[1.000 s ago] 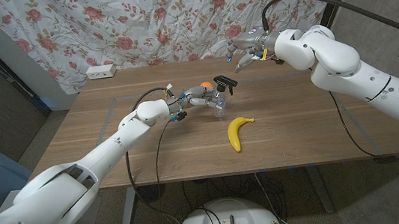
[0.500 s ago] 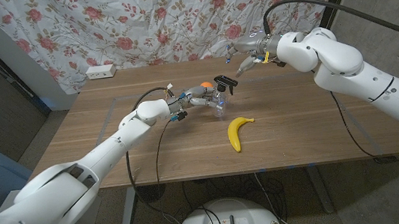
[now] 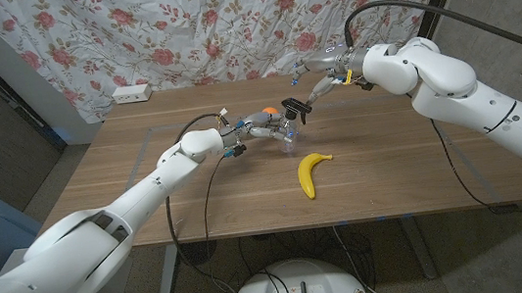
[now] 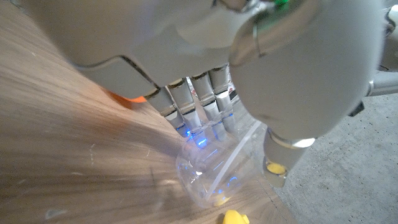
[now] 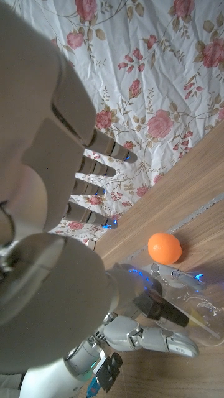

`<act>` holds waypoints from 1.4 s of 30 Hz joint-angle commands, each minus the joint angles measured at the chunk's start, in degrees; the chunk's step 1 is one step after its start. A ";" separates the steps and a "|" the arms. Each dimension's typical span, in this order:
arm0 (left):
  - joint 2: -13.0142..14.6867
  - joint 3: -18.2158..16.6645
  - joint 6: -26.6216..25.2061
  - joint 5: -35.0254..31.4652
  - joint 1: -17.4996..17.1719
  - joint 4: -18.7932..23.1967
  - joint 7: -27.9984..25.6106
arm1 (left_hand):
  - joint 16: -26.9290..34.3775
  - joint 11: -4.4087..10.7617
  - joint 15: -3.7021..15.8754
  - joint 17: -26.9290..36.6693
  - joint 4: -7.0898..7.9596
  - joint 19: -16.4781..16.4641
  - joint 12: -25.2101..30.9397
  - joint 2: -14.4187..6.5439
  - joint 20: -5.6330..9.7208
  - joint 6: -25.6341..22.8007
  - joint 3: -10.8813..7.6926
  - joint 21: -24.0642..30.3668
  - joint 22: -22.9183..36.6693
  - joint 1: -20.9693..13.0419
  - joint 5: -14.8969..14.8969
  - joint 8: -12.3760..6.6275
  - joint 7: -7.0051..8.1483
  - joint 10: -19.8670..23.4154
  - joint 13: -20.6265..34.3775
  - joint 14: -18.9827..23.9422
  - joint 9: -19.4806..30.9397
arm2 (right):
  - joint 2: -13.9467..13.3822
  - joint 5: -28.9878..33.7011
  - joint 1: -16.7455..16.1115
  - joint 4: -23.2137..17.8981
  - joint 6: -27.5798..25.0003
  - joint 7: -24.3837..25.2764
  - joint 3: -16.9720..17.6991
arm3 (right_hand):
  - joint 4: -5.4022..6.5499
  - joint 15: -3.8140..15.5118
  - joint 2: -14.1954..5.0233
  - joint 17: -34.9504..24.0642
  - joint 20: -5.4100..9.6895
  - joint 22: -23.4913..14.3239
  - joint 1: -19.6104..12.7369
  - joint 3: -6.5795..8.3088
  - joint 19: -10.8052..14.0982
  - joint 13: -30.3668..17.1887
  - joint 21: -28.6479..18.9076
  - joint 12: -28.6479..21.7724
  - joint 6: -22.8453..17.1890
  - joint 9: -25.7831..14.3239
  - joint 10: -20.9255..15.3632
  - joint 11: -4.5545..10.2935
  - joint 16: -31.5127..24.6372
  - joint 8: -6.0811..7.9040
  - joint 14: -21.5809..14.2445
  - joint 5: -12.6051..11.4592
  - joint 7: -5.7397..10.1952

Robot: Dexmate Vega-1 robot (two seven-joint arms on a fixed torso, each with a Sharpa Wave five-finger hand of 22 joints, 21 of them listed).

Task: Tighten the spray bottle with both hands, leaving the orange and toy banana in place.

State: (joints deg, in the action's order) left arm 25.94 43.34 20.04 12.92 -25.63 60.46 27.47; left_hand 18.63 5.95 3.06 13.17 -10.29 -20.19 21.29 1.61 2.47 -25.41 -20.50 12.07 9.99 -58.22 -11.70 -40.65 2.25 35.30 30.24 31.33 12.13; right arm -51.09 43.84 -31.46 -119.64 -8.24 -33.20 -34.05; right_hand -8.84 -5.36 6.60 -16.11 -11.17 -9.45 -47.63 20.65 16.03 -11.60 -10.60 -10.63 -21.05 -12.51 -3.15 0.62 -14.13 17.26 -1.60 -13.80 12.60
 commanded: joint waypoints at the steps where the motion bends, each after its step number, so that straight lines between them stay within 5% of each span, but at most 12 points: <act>1: -0.86 0.28 0.44 -0.04 0.88 -1.90 0.48 | -0.08 3.49 8.45 0.24 0.59 -0.34 0.00 -6.89 3.65 -7.13 -0.80 -0.19 0.22 -0.12 -0.21 -5.79 1.80 4.23 0.15 0.63 0.14 | 0.40 -3.34 0.72 1.02 1.37 0.06 0.04 | 0.28 -0.29 0.30 -0.19 -0.10 -0.21 0.44 0.04 -0.16 -0.28 0.16 -0.20 0.28 -0.06 0.38 -0.05 0.11 -0.18 0.50 -0.61 0.02; 15: -0.57 0.31 -0.94 0.10 0.76 -1.36 0.42 | -0.24 3.58 8.39 0.23 0.67 -0.33 -0.17 -7.07 3.61 -7.17 -0.87 -0.22 0.22 0.09 -0.21 -5.94 1.67 4.28 0.26 0.70 0.13 | 0.65 -7.10 2.23 3.51 3.98 0.10 -0.90 | -0.55 -0.51 -0.53 -0.23 -0.16 -0.19 -1.65 1.12 -0.62 -0.27 0.16 -0.05 -1.22 -0.25 2.00 0.28 0.48 0.45 1.25 -1.74 0.08; 25: -0.67 0.51 -1.32 -0.19 1.29 -1.82 0.52 | -0.32 3.55 8.43 0.19 0.70 -0.35 -0.21 -7.18 3.58 -7.16 -0.95 -0.22 0.22 0.26 -0.20 -6.03 1.72 4.50 0.34 0.95 0.12 | 0.55 -8.99 3.45 5.21 6.51 -0.11 -1.61 | -1.42 -0.78 -2.40 -0.10 0.18 -0.16 -6.95 3.22 -2.05 -0.21 0.36 0.29 -0.35 -0.07 5.28 0.54 1.18 -0.14 2.99 -2.34 0.11; 42: -1.09 0.76 -1.57 -0.34 1.90 -2.63 0.68 | -0.50 3.54 8.40 0.21 0.66 -0.35 -0.38 -7.32 3.61 -7.16 -1.02 -0.24 0.22 0.42 -0.17 -6.19 1.68 4.62 0.46 0.97 0.11 | 0.70 -9.99 4.62 6.48 8.36 -0.71 -2.34 | -1.24 -1.50 -3.19 0.10 0.39 -0.12 -9.72 3.85 -3.80 -0.09 0.50 0.19 -0.72 0.06 7.96 0.72 1.88 -0.28 5.08 -1.77 0.09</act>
State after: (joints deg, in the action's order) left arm 25.02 43.97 18.82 12.72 -24.01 58.15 28.08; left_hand 18.19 5.63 3.17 13.17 -10.28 -20.19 20.63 1.61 2.46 -25.42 -20.49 11.85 9.99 -58.22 -11.62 -40.65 2.25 35.62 30.42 31.86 12.13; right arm -50.51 34.66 -27.78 -114.24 -1.29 -33.56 -35.79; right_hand -10.03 -6.68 3.82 -15.95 -10.54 -9.45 -56.80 23.90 12.54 -11.59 -10.16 -10.36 -21.37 -12.24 4.30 1.32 -12.40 16.95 3.01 -15.73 12.92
